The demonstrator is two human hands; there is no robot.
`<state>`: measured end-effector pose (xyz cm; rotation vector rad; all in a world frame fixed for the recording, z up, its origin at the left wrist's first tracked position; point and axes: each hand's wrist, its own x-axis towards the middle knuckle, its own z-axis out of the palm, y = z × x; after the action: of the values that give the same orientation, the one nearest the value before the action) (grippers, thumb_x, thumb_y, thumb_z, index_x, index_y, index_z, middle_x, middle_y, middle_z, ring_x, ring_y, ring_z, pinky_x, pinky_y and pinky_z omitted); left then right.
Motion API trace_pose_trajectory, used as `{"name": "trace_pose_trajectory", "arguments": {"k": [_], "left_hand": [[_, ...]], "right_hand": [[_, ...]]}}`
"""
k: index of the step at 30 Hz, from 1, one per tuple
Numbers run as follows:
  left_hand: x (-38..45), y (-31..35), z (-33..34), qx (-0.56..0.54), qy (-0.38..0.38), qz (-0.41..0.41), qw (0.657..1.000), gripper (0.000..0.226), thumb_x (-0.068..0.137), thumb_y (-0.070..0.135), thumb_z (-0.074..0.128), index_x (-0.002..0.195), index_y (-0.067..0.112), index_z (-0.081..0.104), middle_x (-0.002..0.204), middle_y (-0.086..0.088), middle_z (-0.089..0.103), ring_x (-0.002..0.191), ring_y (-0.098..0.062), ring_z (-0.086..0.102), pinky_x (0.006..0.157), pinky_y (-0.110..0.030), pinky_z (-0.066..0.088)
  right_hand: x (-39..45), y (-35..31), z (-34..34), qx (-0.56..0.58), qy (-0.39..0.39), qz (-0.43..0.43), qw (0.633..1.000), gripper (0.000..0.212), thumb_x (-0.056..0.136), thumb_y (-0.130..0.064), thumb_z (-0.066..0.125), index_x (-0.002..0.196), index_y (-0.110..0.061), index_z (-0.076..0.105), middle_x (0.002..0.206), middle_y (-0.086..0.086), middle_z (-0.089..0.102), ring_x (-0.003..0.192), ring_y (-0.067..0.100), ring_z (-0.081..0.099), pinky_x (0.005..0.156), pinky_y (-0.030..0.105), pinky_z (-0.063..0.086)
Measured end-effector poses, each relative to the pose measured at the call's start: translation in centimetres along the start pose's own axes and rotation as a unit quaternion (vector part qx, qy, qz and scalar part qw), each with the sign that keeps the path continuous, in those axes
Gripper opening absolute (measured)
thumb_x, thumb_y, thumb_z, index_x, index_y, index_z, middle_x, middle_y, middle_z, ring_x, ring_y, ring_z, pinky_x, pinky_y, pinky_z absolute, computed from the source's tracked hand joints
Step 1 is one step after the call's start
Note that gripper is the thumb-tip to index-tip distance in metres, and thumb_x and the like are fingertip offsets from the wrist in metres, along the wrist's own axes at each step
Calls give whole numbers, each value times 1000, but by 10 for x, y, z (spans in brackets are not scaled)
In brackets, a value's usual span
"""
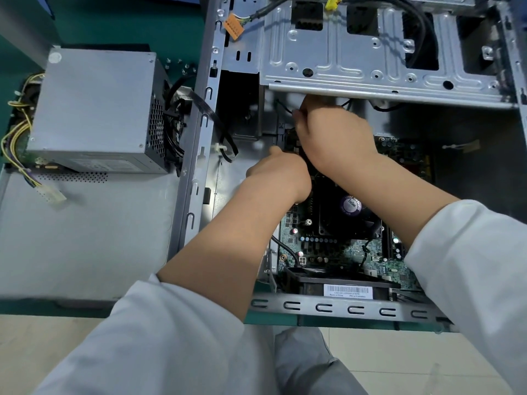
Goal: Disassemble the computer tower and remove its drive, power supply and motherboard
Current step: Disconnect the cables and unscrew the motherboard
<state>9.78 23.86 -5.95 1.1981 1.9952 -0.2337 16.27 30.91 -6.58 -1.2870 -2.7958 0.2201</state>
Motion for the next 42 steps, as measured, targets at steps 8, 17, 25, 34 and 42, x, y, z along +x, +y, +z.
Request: {"name": "trace_pose_trajectory", "arguments": {"k": [8,17,25,34,42], "left_hand": [[2,0,1,3,-9,7,1000,22,83,-2,40,102,5,48,128,-20,37,117,-28,40,87,-34,42],[-3,2,-2,-20,-6,-2,1000,33,86,1,41,118,5,48,133,-14,27,106,-28,52,85,-35,44],[1,0,0,12,-9,11,1000,21,84,-1,39,103,4,47,121,-16,37,119,-27,38,84,-35,41],[-4,1,-2,-24,-2,-6,1000,32,88,4,42,120,5,49,135,-14,29,101,-29,52,81,-36,41],[-3,2,-2,-32,-9,-8,999,28,87,2,41,114,5,49,136,-14,25,104,-27,52,83,-36,42]], "right_hand": [[-1,-1,-2,12,-23,-34,999,26,88,-15,47,114,-15,50,100,9,61,93,33,58,65,33,34],[-1,3,1,33,6,7,999,24,91,-19,45,115,-15,51,97,11,63,91,34,59,65,32,32],[3,2,4,24,1,39,999,22,97,-22,42,115,-14,52,96,13,64,81,32,55,62,32,31],[2,0,1,53,5,56,997,25,93,-32,41,108,-18,55,94,10,63,84,32,57,64,32,33],[2,0,0,85,-1,46,995,24,88,-26,46,109,-22,57,101,8,64,97,33,57,68,33,36]]}}
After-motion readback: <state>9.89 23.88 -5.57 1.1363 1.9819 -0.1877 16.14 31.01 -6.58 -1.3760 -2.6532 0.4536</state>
